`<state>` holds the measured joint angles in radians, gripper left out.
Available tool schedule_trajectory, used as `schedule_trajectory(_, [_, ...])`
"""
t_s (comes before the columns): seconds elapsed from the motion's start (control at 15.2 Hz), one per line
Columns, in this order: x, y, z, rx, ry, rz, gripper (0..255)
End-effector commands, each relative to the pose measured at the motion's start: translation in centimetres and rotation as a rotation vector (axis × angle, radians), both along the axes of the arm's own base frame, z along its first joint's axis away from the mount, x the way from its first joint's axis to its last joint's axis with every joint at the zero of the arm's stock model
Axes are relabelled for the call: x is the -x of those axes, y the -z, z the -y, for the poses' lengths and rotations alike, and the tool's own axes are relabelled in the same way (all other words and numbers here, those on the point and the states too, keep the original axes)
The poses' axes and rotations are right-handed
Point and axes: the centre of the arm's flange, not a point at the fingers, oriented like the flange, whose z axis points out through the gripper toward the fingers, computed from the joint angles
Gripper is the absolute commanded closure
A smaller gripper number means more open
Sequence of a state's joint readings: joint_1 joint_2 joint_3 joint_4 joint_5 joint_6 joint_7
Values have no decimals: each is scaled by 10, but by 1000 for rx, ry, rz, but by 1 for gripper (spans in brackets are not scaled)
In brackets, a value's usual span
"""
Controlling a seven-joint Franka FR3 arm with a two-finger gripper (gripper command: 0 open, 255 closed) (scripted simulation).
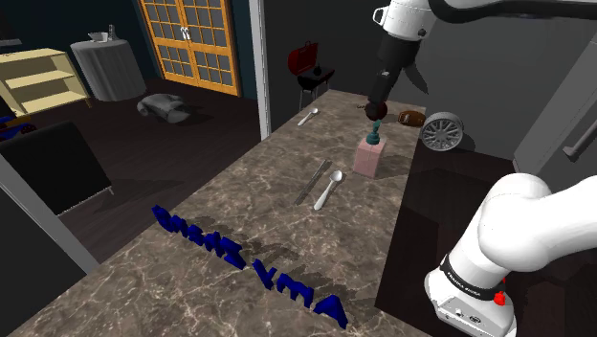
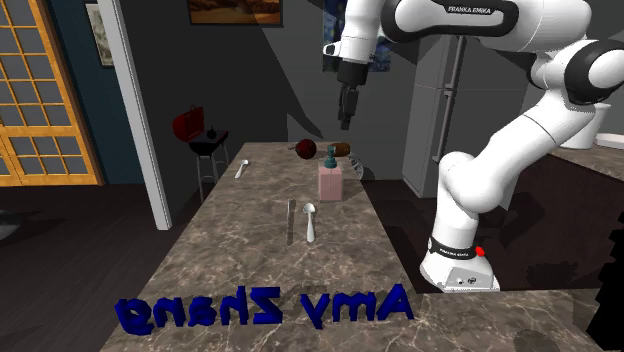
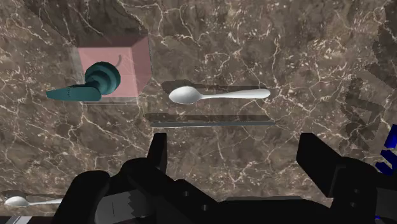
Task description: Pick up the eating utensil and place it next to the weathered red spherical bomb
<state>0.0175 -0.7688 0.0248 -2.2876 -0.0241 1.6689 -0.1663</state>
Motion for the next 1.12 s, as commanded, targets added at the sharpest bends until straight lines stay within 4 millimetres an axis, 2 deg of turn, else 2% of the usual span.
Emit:
schedule_trajectory(0.0, [0,0,0,0,0,0,0])
schedule_trajectory(0.53, [-63,92,19,-15,-1,-119,0])
schedule_trajectory(1.06, [-115,192,37,-30,-2,-238,0])
